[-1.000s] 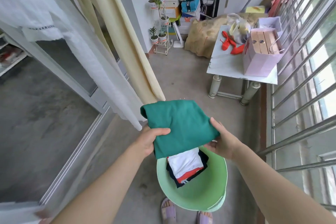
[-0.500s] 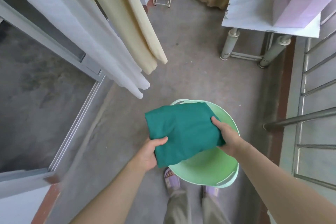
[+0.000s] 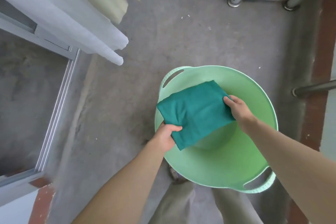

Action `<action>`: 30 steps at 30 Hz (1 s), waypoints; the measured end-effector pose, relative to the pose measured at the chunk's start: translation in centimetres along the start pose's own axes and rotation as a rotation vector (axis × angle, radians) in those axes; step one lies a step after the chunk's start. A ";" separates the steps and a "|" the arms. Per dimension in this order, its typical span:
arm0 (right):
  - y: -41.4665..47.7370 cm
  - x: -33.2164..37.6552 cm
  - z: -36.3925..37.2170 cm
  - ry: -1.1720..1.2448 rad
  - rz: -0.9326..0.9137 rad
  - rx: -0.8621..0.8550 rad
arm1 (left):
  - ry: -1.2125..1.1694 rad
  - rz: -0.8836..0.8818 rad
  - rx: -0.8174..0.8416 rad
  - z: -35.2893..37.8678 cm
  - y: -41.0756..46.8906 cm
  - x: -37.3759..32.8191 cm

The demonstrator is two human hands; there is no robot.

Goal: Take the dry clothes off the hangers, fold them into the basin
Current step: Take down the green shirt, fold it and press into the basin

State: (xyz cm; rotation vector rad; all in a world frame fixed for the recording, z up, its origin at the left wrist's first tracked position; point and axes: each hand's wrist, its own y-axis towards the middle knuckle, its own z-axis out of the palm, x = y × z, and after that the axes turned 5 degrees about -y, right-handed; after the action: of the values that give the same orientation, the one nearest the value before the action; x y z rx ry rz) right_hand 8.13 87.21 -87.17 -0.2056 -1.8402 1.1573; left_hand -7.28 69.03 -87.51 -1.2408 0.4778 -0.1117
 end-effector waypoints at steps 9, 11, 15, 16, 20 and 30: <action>11.4 -7.1 2.6 -0.366 0.054 0.064 | 0.112 -0.015 -0.283 -2.5 14.2 4.2; 12.0 -8.1 3.0 -0.407 0.048 -0.017 | 0.090 0.005 -0.302 -2.7 15.5 4.4; 12.3 -8.7 2.9 -0.350 -0.083 -0.174 | 0.091 0.010 -0.297 -2.3 15.8 3.8; 12.2 -8.7 2.9 -0.344 -0.126 -0.212 | 0.084 0.006 -0.303 -2.4 15.8 3.7; 11.4 -8.3 3.3 -0.738 -0.379 -0.391 | 0.269 0.125 -0.433 -2.3 15.8 3.6; 11.9 -8.6 6.1 -1.438 -0.691 0.092 | 1.883 1.026 -0.479 -1.2 14.1 3.2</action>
State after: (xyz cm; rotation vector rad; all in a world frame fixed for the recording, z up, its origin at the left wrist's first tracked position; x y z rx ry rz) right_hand 4.63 85.02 -102.49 1.5695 -2.6122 0.8549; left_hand -7.31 71.58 -101.81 -0.8363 2.8102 -0.2752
